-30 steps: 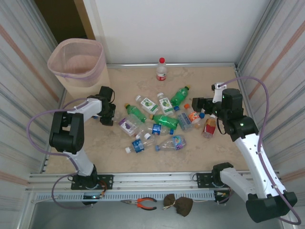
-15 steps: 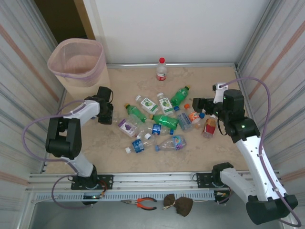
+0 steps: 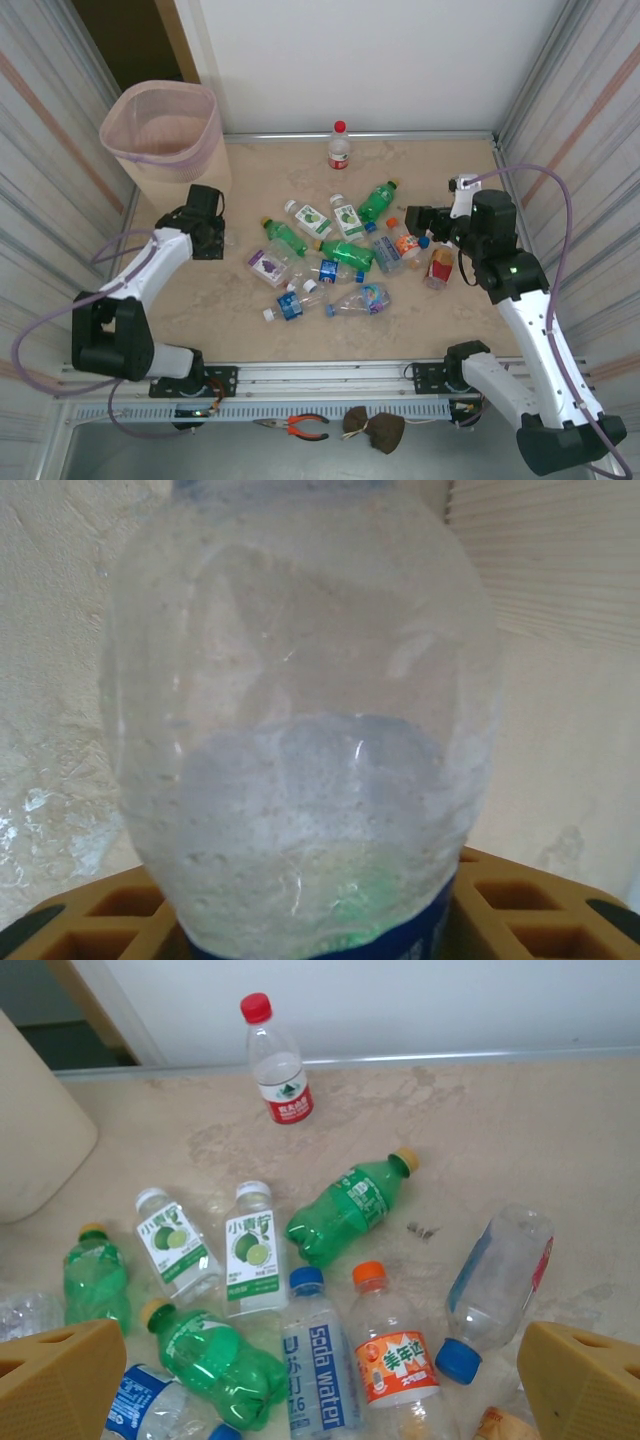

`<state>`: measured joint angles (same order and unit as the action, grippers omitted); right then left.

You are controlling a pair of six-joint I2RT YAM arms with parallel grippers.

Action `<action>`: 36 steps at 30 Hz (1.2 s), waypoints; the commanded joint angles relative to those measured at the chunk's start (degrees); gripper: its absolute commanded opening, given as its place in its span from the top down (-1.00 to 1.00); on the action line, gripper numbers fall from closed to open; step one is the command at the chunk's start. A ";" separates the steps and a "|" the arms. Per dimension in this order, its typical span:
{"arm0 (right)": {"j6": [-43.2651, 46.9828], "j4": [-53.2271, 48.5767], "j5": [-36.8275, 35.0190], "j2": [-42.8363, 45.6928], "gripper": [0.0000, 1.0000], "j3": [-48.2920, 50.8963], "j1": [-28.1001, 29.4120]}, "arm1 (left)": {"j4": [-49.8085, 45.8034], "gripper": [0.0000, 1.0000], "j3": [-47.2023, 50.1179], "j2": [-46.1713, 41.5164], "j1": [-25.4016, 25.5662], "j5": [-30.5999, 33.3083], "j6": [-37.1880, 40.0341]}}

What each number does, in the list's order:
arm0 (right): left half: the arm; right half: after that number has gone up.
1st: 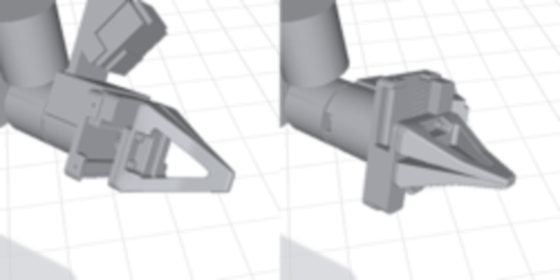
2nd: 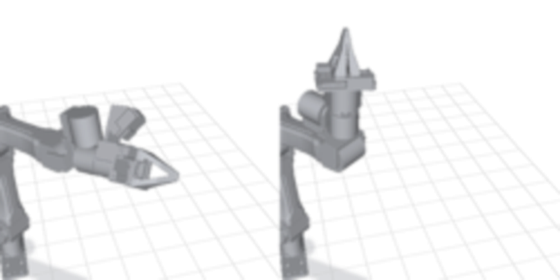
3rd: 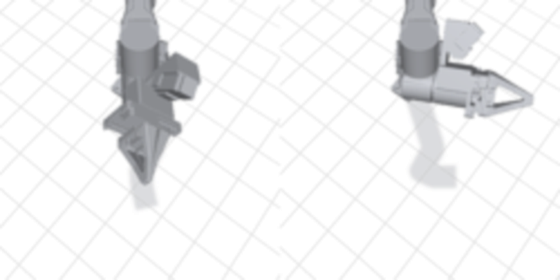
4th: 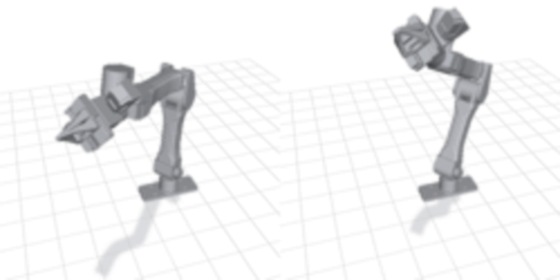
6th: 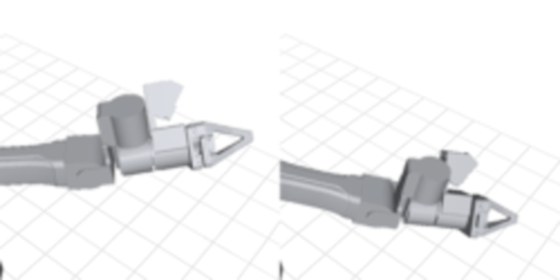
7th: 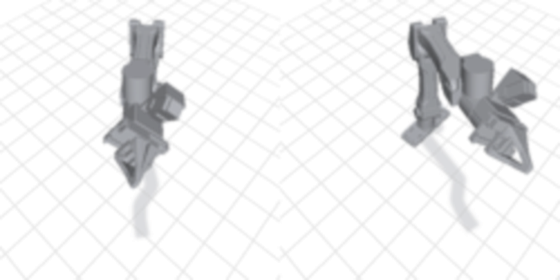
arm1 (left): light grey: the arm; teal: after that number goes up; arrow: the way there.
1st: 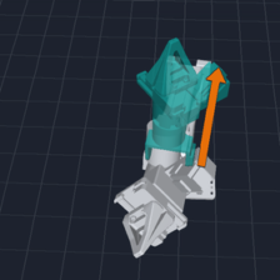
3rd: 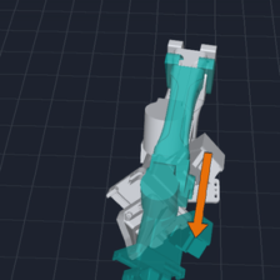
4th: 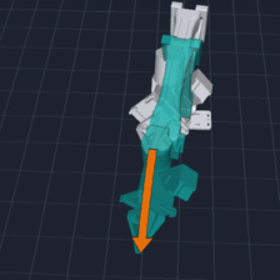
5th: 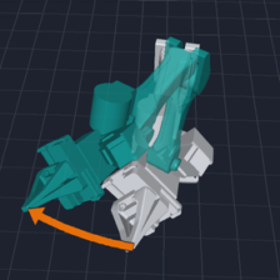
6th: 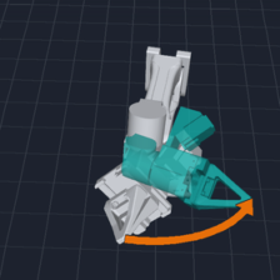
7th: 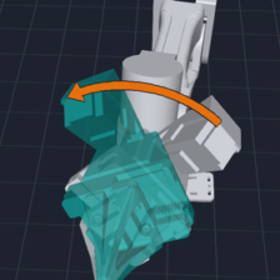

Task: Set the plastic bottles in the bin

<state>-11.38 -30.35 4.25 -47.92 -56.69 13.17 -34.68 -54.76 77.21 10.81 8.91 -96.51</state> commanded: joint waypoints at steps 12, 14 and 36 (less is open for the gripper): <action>0.54 -1.07 0.76 1.08 -0.99 -0.29 0.45 | 0.33 0.04 -0.93 -17.90 0.53 4.24 23.24; 0.57 -1.03 0.71 0.99 -0.99 -0.34 0.46 | 1.98 0.07 -1.21 -19.86 0.70 3.81 27.10; 0.79 -1.05 0.05 -0.51 -0.98 -1.74 0.45 | 5.30 0.11 -27.73 -13.53 0.88 -12.03 84.78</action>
<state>-11.35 -30.57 4.49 -48.77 -56.69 13.17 -29.41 -77.73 61.67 11.38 0.47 -25.17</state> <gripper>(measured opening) 0.993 0.452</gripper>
